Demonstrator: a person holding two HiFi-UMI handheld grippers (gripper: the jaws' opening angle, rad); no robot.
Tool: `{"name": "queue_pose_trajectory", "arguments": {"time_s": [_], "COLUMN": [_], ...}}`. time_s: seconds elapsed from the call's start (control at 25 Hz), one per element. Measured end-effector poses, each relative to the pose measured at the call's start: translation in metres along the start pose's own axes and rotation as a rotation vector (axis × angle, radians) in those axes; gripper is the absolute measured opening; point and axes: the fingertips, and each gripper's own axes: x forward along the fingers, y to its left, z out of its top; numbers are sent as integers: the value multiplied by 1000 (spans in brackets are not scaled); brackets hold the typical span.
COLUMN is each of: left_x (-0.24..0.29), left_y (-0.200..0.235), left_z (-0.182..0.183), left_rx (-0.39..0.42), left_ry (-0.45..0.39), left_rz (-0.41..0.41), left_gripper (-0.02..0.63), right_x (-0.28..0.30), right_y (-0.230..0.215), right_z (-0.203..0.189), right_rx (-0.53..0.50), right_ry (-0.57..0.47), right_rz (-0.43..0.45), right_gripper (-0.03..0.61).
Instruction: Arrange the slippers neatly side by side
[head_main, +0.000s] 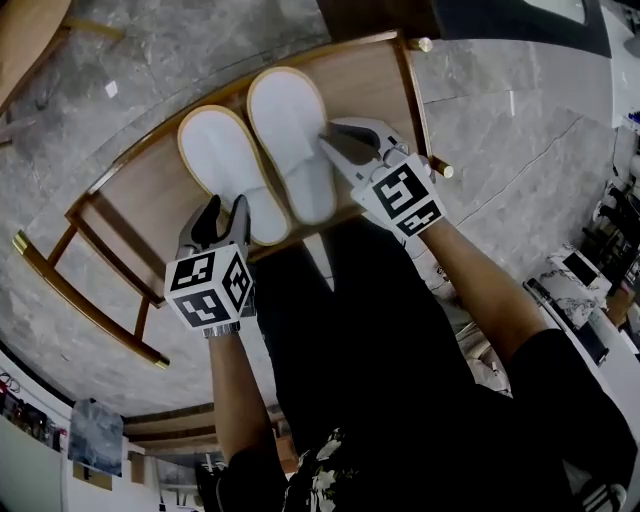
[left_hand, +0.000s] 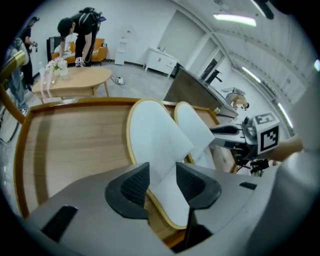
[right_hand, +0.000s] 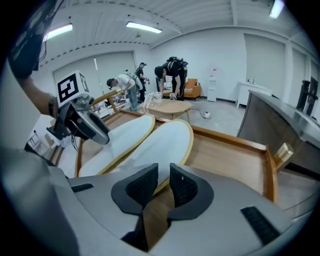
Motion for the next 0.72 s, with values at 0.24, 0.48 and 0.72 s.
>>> {"name": "queue_pose_trajectory", "arguments": {"time_s": [0.24,0.48,0.72], "left_x": [11,9,-14], "left_y": [-10,-8,-16], "left_z": [-1,0,-1], "left_rx": [-35,-15,8], "left_ry": [5,7,-16], "left_rz": [-25,-28,-32], "left_gripper": [160,158,158], "right_x": [10,10,-8], "right_y": [6,6,15], "right_z": [1,4,25], "right_rx": [35,33,33], "right_ry": [-9,-27,-95], "right_rz": [17,-1,-34], "right_gripper": [61,61,61]}}
